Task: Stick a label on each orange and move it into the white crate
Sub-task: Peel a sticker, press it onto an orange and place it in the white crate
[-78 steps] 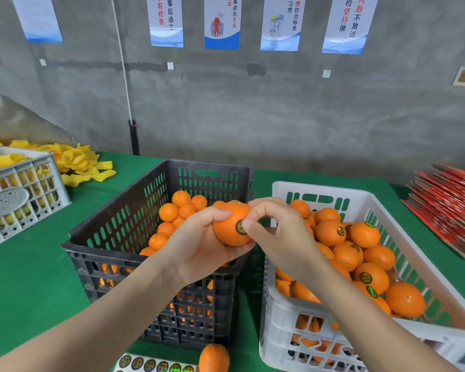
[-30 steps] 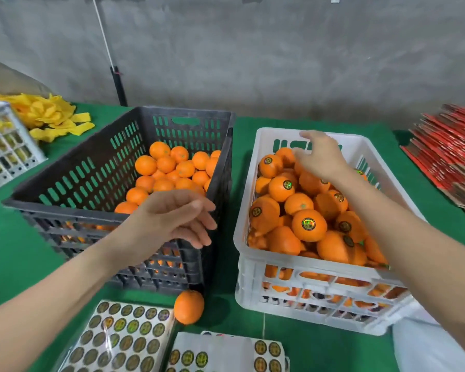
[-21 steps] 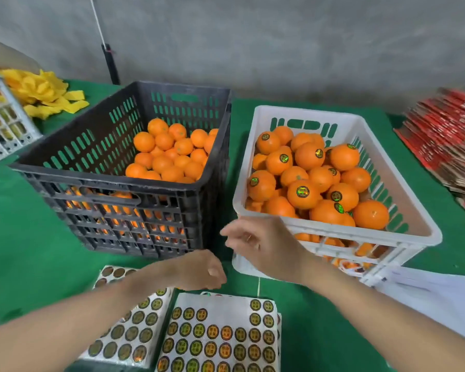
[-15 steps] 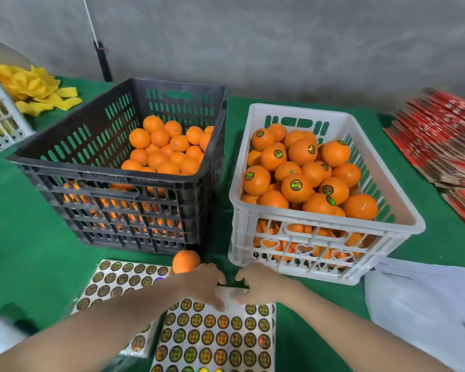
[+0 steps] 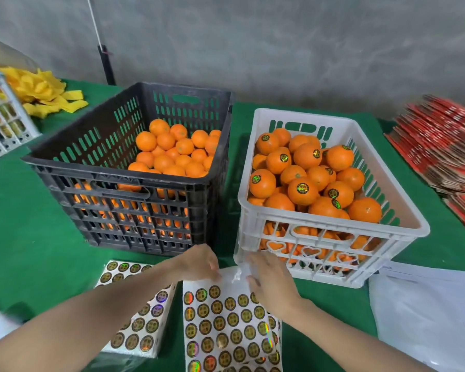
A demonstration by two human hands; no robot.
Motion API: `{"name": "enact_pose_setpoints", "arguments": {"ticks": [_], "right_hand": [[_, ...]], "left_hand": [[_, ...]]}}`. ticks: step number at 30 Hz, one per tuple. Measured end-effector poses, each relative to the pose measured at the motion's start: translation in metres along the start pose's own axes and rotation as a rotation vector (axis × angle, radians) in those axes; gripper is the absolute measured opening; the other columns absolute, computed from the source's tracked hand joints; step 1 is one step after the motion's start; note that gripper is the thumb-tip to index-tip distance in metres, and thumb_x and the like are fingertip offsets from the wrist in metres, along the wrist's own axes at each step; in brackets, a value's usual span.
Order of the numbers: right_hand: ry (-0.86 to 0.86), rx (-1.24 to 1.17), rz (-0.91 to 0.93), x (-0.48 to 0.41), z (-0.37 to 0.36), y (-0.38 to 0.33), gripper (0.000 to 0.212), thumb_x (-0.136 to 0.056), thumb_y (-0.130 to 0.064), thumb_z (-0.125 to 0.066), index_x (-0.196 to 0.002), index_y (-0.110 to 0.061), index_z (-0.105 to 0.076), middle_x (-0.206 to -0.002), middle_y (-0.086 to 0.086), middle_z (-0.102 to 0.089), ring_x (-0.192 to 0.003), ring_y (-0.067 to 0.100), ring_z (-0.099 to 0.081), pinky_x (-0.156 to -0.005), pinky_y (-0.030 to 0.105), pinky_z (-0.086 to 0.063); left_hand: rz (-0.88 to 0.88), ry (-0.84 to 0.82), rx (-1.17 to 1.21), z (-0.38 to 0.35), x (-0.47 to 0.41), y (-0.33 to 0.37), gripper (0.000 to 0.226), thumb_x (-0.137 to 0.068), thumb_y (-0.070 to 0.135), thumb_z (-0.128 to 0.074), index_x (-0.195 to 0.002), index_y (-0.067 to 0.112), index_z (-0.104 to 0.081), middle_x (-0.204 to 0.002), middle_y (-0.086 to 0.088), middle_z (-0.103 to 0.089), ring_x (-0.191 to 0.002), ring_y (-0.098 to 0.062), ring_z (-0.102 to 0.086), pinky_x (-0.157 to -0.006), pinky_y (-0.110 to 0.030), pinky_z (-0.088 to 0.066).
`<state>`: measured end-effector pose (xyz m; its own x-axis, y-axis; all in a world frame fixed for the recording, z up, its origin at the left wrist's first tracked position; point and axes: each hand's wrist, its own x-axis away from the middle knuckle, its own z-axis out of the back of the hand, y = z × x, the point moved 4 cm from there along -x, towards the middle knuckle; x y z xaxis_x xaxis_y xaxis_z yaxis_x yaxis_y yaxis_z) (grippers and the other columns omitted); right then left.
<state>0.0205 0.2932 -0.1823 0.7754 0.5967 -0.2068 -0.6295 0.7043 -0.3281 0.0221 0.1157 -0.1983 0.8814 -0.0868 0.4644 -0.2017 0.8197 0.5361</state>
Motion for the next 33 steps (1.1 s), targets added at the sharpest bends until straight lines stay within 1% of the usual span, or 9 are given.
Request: {"name": "enact_pose_setpoints", "arguments": {"ticks": [4,7,9,13,17,20,24,28,33], "right_hand": [[0.109,-0.012,0.243,0.001,0.004,-0.029,0.017,-0.070,-0.014,-0.079,-0.083,-0.011,-0.067,-0.090,0.007,-0.063,-0.085,0.023,-0.058,-0.075,0.028,-0.050],[-0.010,-0.109,0.088,-0.002,-0.009,-0.031,0.020,-0.087,-0.024,-0.064,-0.101,-0.010,-0.069,-0.100,0.006,-0.064,-0.096,0.023,-0.057,-0.085,0.025,-0.042],[-0.011,-0.098,0.073,-0.003,-0.010,-0.035,0.017,-0.086,-0.024,-0.066,-0.097,-0.012,-0.071,-0.094,0.003,-0.065,-0.091,0.020,-0.059,-0.080,0.021,-0.041],[0.041,-0.159,0.118,-0.001,-0.008,-0.044,0.017,-0.061,-0.016,-0.085,-0.065,-0.017,-0.069,-0.067,-0.005,-0.062,-0.062,0.013,-0.060,-0.059,0.014,-0.046],[0.022,-0.252,0.048,0.002,-0.013,-0.040,0.005,-0.082,-0.015,-0.064,-0.078,-0.012,-0.067,-0.085,-0.009,-0.059,-0.079,0.001,-0.045,-0.075,0.017,-0.035],[0.068,-0.244,-0.004,0.003,-0.014,-0.037,0.009,-0.085,-0.023,-0.064,-0.088,-0.015,-0.066,-0.087,-0.020,-0.043,-0.078,-0.003,-0.039,-0.073,0.015,-0.033],[0.052,-0.238,0.037,0.002,-0.010,-0.042,0.012,-0.079,-0.014,-0.069,-0.069,-0.011,-0.064,-0.079,-0.009,-0.055,-0.077,0.001,-0.042,-0.072,0.017,-0.036],[0.100,-0.328,0.068,0.006,0.001,-0.043,0.016,-0.073,-0.002,-0.070,-0.062,-0.009,-0.060,-0.070,-0.004,-0.059,-0.072,-0.005,-0.043,-0.067,0.016,-0.039],[0.315,-0.482,0.176,-0.011,0.064,-0.063,0.005,-0.080,-0.005,-0.065,-0.077,-0.008,-0.065,-0.075,-0.008,-0.056,-0.072,-0.009,-0.045,-0.067,0.005,-0.036]], "left_hand": [[0.080,-0.053,0.250,0.009,0.003,0.008,0.007,-0.079,0.008,-0.068,-0.074,0.010,-0.063,-0.075,-0.008,-0.051,-0.073,-0.022,-0.042,-0.061,-0.025,-0.035],[0.078,-0.088,0.402,0.011,0.006,0.011,0.022,-0.079,0.001,-0.065,-0.060,0.012,-0.063,-0.060,-0.001,-0.056,-0.063,-0.016,-0.050,-0.057,-0.022,-0.041],[0.076,-0.104,0.467,0.011,0.008,0.011,0.022,-0.079,-0.002,-0.066,-0.061,0.011,-0.065,-0.056,0.000,-0.060,-0.057,-0.013,-0.055,-0.050,-0.018,-0.045],[0.039,-0.105,0.365,0.008,0.006,0.010,0.009,-0.083,0.004,-0.065,-0.076,0.005,-0.070,-0.070,-0.006,-0.064,-0.064,-0.015,-0.059,-0.054,-0.018,-0.047],[0.023,-0.144,0.336,0.004,0.003,0.008,0.011,-0.086,0.011,-0.065,-0.077,0.013,-0.071,-0.072,0.001,-0.068,-0.063,-0.008,-0.063,-0.055,-0.014,-0.049],[0.003,-0.182,0.329,0.007,0.001,0.008,0.008,-0.087,0.012,-0.064,-0.084,0.013,-0.072,-0.076,0.002,-0.068,-0.070,-0.010,-0.063,-0.061,-0.015,-0.049],[-0.030,-0.220,0.345,0.003,-0.002,0.008,0.010,-0.084,0.009,-0.065,-0.085,0.014,-0.074,-0.078,0.002,-0.069,-0.073,-0.012,-0.062,-0.066,-0.018,-0.049],[-0.088,-0.136,0.072,-0.003,-0.011,0.010,0.015,-0.086,0.024,-0.063,-0.072,0.028,-0.070,-0.071,0.018,-0.065,-0.070,0.001,-0.057,-0.062,-0.012,-0.042],[-0.219,-0.142,-0.155,-0.002,0.007,0.023,0.024,-0.093,0.032,-0.055,-0.094,0.010,-0.062,-0.081,0.004,-0.062,-0.074,-0.012,-0.057,-0.069,-0.020,-0.044]]}}
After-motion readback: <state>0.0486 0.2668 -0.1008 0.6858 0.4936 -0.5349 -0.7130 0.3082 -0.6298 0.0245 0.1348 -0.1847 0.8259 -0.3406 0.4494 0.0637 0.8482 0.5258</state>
